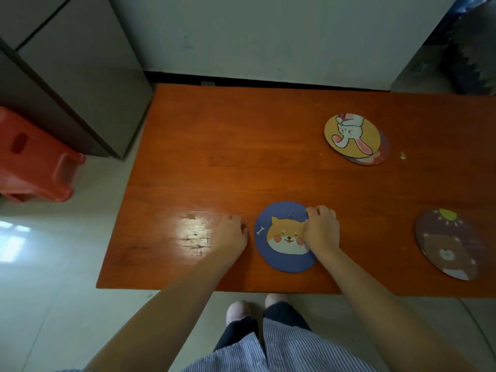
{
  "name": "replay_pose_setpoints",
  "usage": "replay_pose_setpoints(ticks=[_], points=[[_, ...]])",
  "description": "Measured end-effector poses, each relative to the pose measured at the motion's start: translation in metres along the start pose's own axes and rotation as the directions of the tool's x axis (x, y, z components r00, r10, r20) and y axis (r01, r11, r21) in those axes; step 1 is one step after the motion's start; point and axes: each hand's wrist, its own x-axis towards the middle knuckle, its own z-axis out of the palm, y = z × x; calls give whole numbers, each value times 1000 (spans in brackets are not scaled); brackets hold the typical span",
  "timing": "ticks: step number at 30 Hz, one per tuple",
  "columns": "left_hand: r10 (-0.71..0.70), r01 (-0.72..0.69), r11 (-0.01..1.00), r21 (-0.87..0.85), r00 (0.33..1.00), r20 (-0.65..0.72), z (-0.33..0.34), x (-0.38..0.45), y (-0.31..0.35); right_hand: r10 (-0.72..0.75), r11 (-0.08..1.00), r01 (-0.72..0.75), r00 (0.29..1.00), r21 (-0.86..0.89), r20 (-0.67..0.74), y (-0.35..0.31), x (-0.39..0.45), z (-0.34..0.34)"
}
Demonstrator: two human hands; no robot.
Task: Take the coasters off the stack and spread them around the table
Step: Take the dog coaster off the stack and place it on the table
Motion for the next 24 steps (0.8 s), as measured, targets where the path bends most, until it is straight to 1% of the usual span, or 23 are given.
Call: replay_pose_setpoints(ticks=[2, 4, 7, 11, 14, 18, 21, 22, 24], points=[[1, 4, 996, 94, 999, -49, -10, -3, -23, -94, 996, 94, 995, -4, 15, -16, 1, 3], [-30, 44, 987, 153, 995, -96, -22, -10, -51, -240, 971, 240, 970, 8, 39, -39, 4, 7], [-109, 141, 967, 212, 982, -155, -43, -24, -98, -446, 895, 444, 892, 46, 72, -91, 10, 10], [-247, 294, 931, 215, 943, -221, -74, -44, -158, -613, 790, 612, 785, 50, 88, -171, 9, 14], [-330, 381, 910, 161, 903, -275, -97, -58, -203, -688, 725, 688, 719, 42, 96, -231, 5, 18], [-364, 428, 896, 119, 861, -356, -131, -63, -273, -760, 648, 762, 645, 15, 77, -321, 0, 32], [-355, 425, 897, 122, 856, -376, -163, -58, -335, -783, 621, 784, 619, 8, 60, -403, -6, 48], [-347, 418, 898, 133, 862, -369, -175, -55, -357, -781, 623, 782, 622, 12, 59, -431, -7, 53], [-325, 396, 901, 176, 886, -329, -202, -46, -398, -755, 655, 756, 653, 15, 59, -485, -10, 61]])
